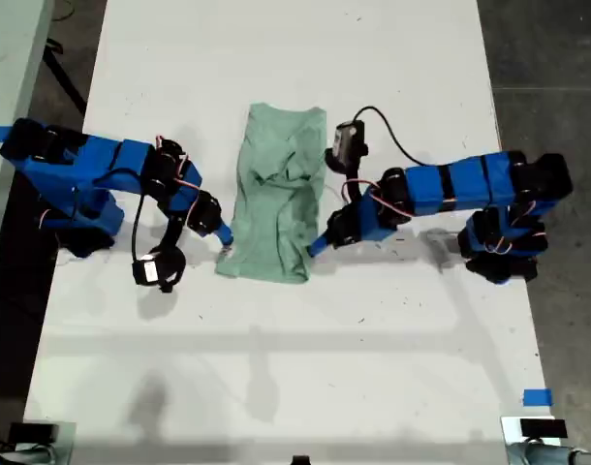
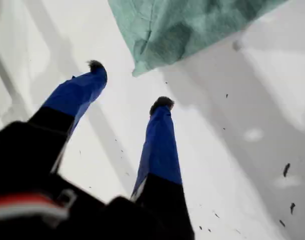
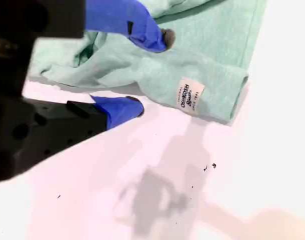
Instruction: Fold t-shirt
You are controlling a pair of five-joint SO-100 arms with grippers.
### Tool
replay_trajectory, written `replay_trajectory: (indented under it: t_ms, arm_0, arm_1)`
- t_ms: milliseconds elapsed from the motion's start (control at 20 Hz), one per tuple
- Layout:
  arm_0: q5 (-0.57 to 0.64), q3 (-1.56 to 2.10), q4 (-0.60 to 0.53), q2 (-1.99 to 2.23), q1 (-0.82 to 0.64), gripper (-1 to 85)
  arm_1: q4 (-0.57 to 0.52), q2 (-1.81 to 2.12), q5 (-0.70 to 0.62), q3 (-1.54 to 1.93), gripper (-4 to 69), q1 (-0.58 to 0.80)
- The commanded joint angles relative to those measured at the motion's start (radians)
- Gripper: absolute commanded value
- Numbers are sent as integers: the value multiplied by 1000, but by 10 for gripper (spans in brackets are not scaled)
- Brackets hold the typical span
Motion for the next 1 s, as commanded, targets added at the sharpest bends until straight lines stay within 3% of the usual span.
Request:
replay_trajectory:
  t_ms: [0, 600, 700, 800, 950]
  arm_0:
    - [-28, 31, -83, 49, 37, 219]
    - [-112, 92, -328, -265, 74, 226]
    - [-115, 51, -337, -362, 60, 226]
    - [-112, 12, -324, -411, 55, 199]
    - [-114, -20, -296, -419, 54, 0]
  arm_1:
    - [-23, -74, 9, -163, 267, -15]
    - [-41, -477, 31, -428, 268, -41]
    - [-43, -557, 46, -474, 234, -44]
    - [-17, -620, 72, -512, 152, -44]
    - [43, -655, 92, -558, 11, -40]
